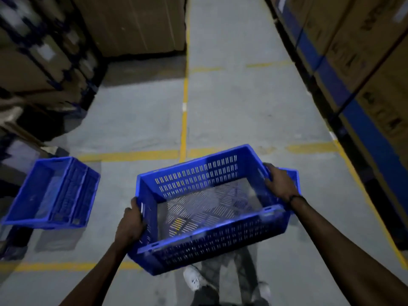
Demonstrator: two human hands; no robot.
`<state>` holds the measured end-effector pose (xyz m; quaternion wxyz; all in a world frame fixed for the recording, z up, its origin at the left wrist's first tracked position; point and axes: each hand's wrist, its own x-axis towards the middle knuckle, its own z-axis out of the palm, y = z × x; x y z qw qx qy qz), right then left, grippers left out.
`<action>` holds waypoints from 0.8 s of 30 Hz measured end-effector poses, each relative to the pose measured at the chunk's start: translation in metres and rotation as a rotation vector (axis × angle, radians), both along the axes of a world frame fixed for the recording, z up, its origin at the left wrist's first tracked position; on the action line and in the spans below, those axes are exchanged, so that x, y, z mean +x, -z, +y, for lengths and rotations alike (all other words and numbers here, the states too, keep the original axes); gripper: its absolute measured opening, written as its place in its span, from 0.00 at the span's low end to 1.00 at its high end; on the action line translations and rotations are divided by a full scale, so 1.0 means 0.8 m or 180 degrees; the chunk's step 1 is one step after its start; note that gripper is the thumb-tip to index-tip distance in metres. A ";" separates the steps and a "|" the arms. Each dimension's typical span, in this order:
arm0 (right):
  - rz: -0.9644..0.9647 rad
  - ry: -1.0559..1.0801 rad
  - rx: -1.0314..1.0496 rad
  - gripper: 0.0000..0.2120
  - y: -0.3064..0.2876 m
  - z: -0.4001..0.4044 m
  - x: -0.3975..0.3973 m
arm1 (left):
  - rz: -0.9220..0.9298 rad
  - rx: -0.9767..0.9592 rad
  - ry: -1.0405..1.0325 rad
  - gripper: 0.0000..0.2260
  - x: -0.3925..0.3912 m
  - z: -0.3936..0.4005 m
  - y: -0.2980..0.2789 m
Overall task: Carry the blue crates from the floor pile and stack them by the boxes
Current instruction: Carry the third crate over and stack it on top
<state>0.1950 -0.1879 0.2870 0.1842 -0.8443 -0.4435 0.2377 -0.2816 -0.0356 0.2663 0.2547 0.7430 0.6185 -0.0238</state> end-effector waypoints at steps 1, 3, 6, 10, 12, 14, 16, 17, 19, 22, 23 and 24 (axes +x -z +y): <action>-0.0041 -0.0091 0.0000 0.29 -0.020 0.029 -0.013 | -0.0105 -0.0020 -0.0164 0.33 -0.019 0.000 0.001; -0.0128 -0.0249 0.0075 0.30 -0.060 0.085 -0.047 | -0.0359 -0.0017 -0.0454 0.33 -0.053 0.000 0.001; -0.0180 -0.0523 0.0385 0.34 -0.104 0.156 -0.105 | -0.0737 0.0042 -0.0909 0.30 -0.097 0.003 -0.003; -0.0126 -0.0694 0.0733 0.36 -0.133 0.230 -0.168 | -0.1087 0.0189 -0.1435 0.30 -0.144 0.017 -0.018; -0.0039 -0.0753 0.0807 0.33 -0.136 0.268 -0.195 | -0.1274 0.0353 -0.1721 0.31 -0.167 0.022 -0.036; 0.0016 -0.0776 0.0757 0.31 -0.128 0.306 -0.210 | -0.1536 0.0476 -0.2014 0.30 -0.182 0.028 -0.060; 0.0053 -0.0888 0.0684 0.31 -0.113 0.353 -0.224 | -0.1768 0.0597 -0.2409 0.27 -0.200 0.044 -0.083; 0.0083 -0.0893 0.0646 0.31 -0.106 0.362 -0.221 | -0.1860 0.0621 -0.2497 0.27 -0.203 0.049 -0.092; 0.0109 -0.0999 0.0634 0.31 -0.090 0.397 -0.229 | -0.2001 0.0695 -0.2650 0.27 -0.217 0.066 -0.103; 0.0174 -0.1179 0.0503 0.31 -0.068 0.455 -0.245 | -0.2100 0.0817 -0.2830 0.28 -0.231 0.093 -0.118; 0.0192 -0.1238 0.0445 0.31 -0.061 0.475 -0.250 | -0.2131 0.0881 -0.2874 0.28 -0.234 0.102 -0.124; 0.0220 -0.1307 0.0400 0.31 -0.054 0.495 -0.255 | -0.2140 0.0961 -0.2905 0.28 -0.236 0.110 -0.130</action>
